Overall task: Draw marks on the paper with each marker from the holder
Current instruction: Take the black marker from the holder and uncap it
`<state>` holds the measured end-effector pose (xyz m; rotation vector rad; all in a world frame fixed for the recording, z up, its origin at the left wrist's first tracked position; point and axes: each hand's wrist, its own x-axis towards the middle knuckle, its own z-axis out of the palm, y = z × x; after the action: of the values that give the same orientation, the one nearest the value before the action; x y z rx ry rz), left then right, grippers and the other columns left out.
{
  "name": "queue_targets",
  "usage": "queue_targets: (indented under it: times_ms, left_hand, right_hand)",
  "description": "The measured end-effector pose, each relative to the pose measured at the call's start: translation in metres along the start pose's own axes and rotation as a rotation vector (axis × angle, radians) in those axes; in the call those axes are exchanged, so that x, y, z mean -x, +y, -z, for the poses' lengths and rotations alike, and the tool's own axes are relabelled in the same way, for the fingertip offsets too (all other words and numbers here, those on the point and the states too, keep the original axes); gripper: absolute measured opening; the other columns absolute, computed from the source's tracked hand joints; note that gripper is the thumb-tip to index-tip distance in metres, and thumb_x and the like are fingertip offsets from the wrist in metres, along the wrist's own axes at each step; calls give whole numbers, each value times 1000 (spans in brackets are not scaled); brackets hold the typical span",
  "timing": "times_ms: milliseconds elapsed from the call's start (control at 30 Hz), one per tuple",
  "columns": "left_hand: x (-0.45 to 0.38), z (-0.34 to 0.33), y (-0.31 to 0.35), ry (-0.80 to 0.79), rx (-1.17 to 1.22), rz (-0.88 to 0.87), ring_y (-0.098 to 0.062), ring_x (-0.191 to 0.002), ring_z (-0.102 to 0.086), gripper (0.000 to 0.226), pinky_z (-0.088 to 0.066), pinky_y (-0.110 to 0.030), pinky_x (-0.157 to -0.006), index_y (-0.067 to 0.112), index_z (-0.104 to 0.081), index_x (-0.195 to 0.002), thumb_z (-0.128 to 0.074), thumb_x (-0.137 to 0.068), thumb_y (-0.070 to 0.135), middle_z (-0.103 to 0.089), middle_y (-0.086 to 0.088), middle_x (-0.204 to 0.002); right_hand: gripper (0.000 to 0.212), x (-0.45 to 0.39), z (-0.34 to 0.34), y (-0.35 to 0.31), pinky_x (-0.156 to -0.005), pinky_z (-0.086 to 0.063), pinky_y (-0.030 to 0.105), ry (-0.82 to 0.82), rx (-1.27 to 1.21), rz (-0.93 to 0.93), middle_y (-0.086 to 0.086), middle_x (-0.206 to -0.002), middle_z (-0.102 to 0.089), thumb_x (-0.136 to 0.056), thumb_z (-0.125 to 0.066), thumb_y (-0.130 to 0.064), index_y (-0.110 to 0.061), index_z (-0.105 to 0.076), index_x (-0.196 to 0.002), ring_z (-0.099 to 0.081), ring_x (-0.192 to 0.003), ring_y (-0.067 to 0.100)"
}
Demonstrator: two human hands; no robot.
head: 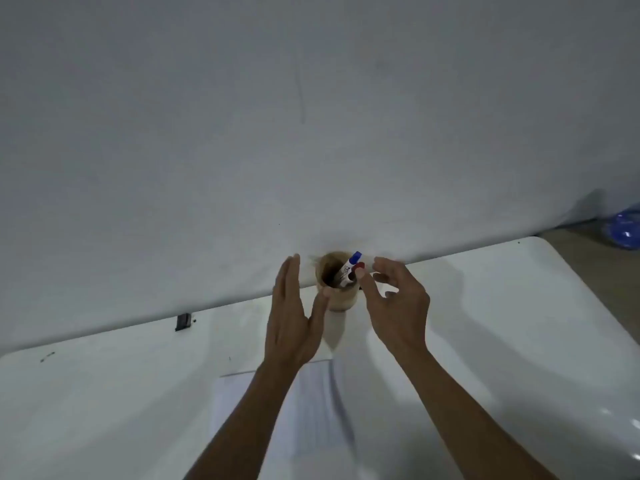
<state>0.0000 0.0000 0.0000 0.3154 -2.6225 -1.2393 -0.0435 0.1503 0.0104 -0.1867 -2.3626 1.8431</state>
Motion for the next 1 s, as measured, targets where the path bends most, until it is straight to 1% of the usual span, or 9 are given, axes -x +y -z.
queue_targets:
  times_ms: [100, 233, 333, 400, 567, 700, 800, 933, 1000]
  left_hand:
    - [-10, -16, -9, -27, 37, 51, -8, -152, -17, 71, -22, -21, -115, 24, -16, -156, -50, -98, 45, -19, 4, -165]
    - [-16, -29, -13, -77, 96, 39, -6, -148, -25, 62, -30, -22, -115, 41, -18, -149, -53, -98, 39, -26, 10, -161]
    - [-20, -30, -11, -75, 155, -47, 17, -134, -34, 62, -35, -8, -108, 65, -21, -134, -56, -96, 31, -31, 45, -143]
    - [-22, -32, -12, -73, 182, -32, 26, -127, -33, 68, -34, -3, -102, 72, -22, -131, -58, -96, 27, -31, 56, -134]
    - [-20, -42, -24, -61, 246, 9, 16, -136, -34, 67, -43, -37, -114, 45, -22, -147, -60, -97, 22, -30, 51, -141]
    - [-19, -46, -24, -59, 288, 7, 16, -135, -36, 64, -42, -35, -114, 38, -23, -148, -58, -97, 20, -32, 51, -140]
    - [-18, -47, -27, -54, 292, 7, 16, -134, -37, 63, -41, -28, -114, 34, -24, -149, -58, -97, 19, -32, 51, -140]
    - [-20, -39, -15, -26, 369, -14, 9, -132, -46, 63, -40, -20, -110, 52, -31, -141, -56, -98, 14, -45, 42, -137]
    - [-19, -39, -13, -38, 400, 5, 4, -131, -50, 61, -43, -25, -110, 54, -36, -139, -56, -98, 13, -52, 34, -136]
  right_hand:
    - [27, -6, -8, 3, -65, -53, 22, 35, 2, -33, -16, -94, -73, -82, -84, -29, -19, -73, -104, -72, -91, 7]
    - [25, -6, -17, 12, -67, -58, 18, 45, -15, -54, -15, -90, -75, -77, -88, -25, -21, -75, -98, -73, -88, 5]
    - [28, -7, -23, 17, -69, -56, 13, 67, -45, -107, -6, -92, -78, -75, -89, -25, -15, -77, -99, -74, -89, 9]
    - [25, -8, -27, 17, -71, -56, 13, 83, -62, -133, -6, -89, -78, -76, -89, -24, -13, -77, -96, -74, -88, 9]
    - [16, -8, -30, 17, -80, -60, 26, 111, -13, -147, -9, -87, -77, -81, -85, -22, -16, -77, -93, -72, -86, 3]
    - [13, -8, -31, 18, -80, -57, 22, 107, 15, -115, -7, -88, -77, -85, -81, -21, -17, -76, -96, -71, -87, 6]
    - [13, -7, -28, 14, -70, -56, 14, 120, -1, -92, -5, -87, -77, -86, -80, -20, -13, -76, -96, -70, -87, 3]
    - [12, -9, -13, -8, -63, -55, 17, 209, -169, -74, 0, -84, -75, -88, -78, -15, -23, -69, -86, -72, -78, 9]
    - [19, -11, 0, -24, -66, -56, 20, 288, -257, -31, 4, -83, -74, -90, -75, -12, -26, -64, -85, -72, -77, 17]
